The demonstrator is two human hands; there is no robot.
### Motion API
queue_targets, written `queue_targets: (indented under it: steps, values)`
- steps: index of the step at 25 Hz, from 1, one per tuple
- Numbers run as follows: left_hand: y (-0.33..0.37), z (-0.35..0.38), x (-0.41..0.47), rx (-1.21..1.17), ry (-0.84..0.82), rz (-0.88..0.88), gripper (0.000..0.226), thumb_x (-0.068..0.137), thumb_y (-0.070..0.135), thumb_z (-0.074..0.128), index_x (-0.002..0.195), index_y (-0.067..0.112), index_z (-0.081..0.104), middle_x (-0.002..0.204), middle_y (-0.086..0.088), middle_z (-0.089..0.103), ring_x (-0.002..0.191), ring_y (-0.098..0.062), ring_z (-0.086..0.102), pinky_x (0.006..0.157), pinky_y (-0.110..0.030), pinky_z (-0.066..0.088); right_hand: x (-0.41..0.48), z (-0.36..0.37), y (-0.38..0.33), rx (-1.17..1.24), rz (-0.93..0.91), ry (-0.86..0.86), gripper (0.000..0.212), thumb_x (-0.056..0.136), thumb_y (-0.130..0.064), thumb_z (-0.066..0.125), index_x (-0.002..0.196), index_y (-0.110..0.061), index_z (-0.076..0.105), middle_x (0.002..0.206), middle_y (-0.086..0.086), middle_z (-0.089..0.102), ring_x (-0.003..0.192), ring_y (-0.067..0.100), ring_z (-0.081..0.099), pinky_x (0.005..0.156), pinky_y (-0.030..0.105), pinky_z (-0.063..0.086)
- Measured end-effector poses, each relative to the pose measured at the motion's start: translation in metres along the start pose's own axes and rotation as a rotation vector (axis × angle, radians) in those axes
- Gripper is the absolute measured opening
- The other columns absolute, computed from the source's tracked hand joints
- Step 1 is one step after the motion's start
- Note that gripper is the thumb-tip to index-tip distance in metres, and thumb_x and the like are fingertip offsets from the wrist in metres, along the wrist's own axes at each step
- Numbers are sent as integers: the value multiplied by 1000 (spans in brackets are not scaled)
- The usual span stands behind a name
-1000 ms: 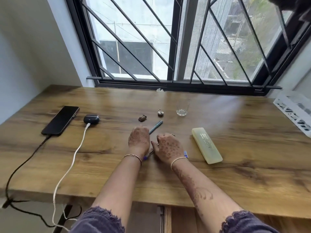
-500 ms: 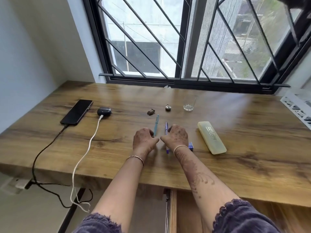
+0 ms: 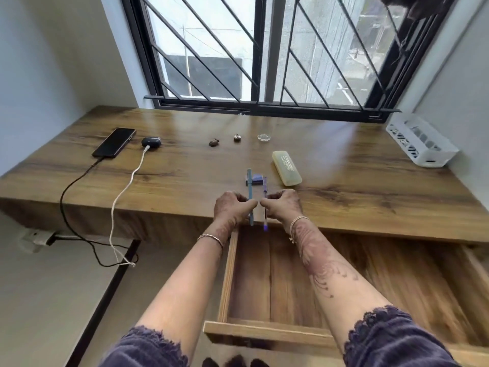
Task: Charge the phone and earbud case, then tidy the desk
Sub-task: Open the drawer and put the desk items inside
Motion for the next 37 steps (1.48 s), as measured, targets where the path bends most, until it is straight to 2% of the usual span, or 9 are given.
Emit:
queue_targets:
  steps: [4, 7, 11, 13, 16, 19, 29, 34, 37]
  values:
    - [-21, 35, -58, -45, -90, -84, 13, 69, 28, 73, 75, 18, 68, 78, -5, 73, 64, -16, 72, 69, -34, 62, -51, -38, 37, 16, 37, -38, 15, 60, -22, 79, 64, -16, 66, 71, 4, 72, 67, 18, 70, 66, 34, 60]
    - [-49, 63, -85, 74, -155, -121, 22, 66, 27, 73, 83, 16, 65, 79, -4, 72, 62, -16, 72, 69, -35, 62, -73, -45, 77, -14, 109, -115, 14, 63, -14, 77, 63, -15, 63, 65, 5, 67, 56, 16, 65, 59, 30, 57]
    - [-81, 102, -102, 263, -289, -187, 22, 72, 25, 73, 85, 14, 60, 85, -10, 72, 72, -22, 73, 74, -37, 61, -85, -33, 137, -198, 264, -203, 12, 55, -12, 71, 66, -12, 65, 58, 5, 67, 52, 17, 66, 56, 28, 56]
    - [-88, 109, -98, 347, -301, -183, 27, 75, 29, 72, 92, 12, 61, 97, -11, 71, 87, -25, 71, 81, -33, 58, -81, -24, 150, -240, 295, -216, 11, 57, -13, 71, 68, -12, 67, 64, 5, 71, 63, 18, 71, 64, 27, 58]
    - [-95, 117, -83, 441, -288, -174, 29, 80, 27, 66, 103, 10, 63, 110, -13, 69, 107, -27, 64, 86, -30, 50, -67, -19, 152, -326, 288, -144, 18, 64, -19, 71, 81, -13, 73, 87, 6, 75, 90, 20, 70, 76, 22, 53]
    - [-108, 130, -77, 439, -274, -180, 36, 81, 24, 66, 113, 8, 59, 120, -15, 64, 116, -30, 58, 93, -33, 47, -57, -15, 158, -356, 278, -48, 25, 72, -23, 71, 95, -13, 70, 106, 10, 70, 107, 27, 64, 84, 25, 50]
    - [-116, 135, -63, 431, -266, -161, 43, 81, 29, 69, 115, 8, 56, 122, -14, 62, 117, -30, 57, 92, -32, 47, -46, 2, 172, -389, 272, -39, 35, 68, -30, 75, 99, -14, 68, 107, 8, 68, 106, 26, 63, 85, 26, 49]
    - [-102, 119, -68, 395, -162, -122, 43, 80, 31, 70, 114, 9, 56, 117, -12, 63, 113, -29, 60, 88, -30, 49, -56, -14, 160, -351, 222, 10, 27, 69, -33, 76, 88, -19, 63, 100, 3, 68, 99, 23, 64, 78, 23, 47]
    - [-74, 104, -71, 326, -83, -35, 27, 82, 28, 65, 104, 13, 60, 107, -10, 67, 105, -28, 63, 85, -31, 50, -64, -26, 133, -352, 82, 35, 17, 73, -34, 72, 84, -24, 63, 94, -2, 70, 97, 19, 64, 76, 21, 44]
Point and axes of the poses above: each hand's wrist, its own x-axis towards the middle knuckle, its own z-axis out of the palm, y = z × x, the point moved 10 cm from there along x, towards the middle knuckle
